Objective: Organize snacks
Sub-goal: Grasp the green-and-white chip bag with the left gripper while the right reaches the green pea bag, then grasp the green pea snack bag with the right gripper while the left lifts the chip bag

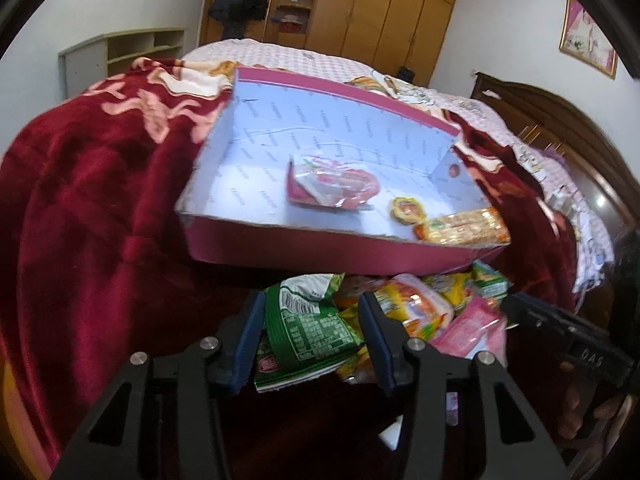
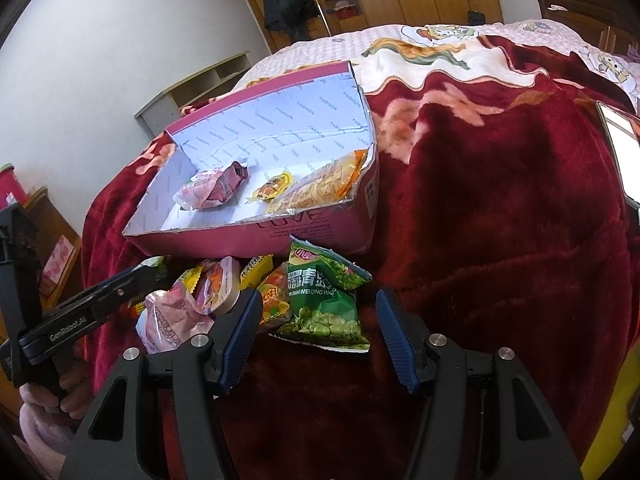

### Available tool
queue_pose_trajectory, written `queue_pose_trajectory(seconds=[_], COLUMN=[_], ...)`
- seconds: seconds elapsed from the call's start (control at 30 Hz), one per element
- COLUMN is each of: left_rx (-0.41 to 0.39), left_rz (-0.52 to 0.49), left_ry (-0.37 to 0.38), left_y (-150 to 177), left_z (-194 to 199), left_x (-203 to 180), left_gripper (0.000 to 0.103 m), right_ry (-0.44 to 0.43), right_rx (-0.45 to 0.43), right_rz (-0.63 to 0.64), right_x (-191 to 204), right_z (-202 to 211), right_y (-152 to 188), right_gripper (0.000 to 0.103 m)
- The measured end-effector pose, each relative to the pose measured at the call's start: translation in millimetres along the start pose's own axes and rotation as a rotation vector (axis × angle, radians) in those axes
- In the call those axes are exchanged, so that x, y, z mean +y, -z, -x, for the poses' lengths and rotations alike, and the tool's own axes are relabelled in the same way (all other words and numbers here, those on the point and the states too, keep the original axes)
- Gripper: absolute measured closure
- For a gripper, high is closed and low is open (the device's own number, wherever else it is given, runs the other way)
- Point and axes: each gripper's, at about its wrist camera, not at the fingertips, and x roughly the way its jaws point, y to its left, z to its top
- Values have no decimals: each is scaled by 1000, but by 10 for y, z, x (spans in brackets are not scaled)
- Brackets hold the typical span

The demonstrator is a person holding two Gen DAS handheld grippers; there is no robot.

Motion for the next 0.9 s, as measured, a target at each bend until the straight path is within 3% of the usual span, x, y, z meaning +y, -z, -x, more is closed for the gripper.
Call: queue_pose_trajectory(seconds=[0.3, 0.4, 0.9], left_rx=[22, 64, 53], left_rz=[-27, -4, -33], left_ry=[-30, -21, -69], left_y=[94, 136, 227], left_z=[-142, -249, -244], left_x=[32, 66, 1], left_gripper=[47, 46, 46], right_ry=[-8, -16, -94], right_rx=[-2, -3, 12], right_rz=[-33, -45, -165], right_x=[-53, -70, -226], right_z=[-134, -166, -201], right_y=[-7, 0, 97], right_gripper=[43, 43, 43])
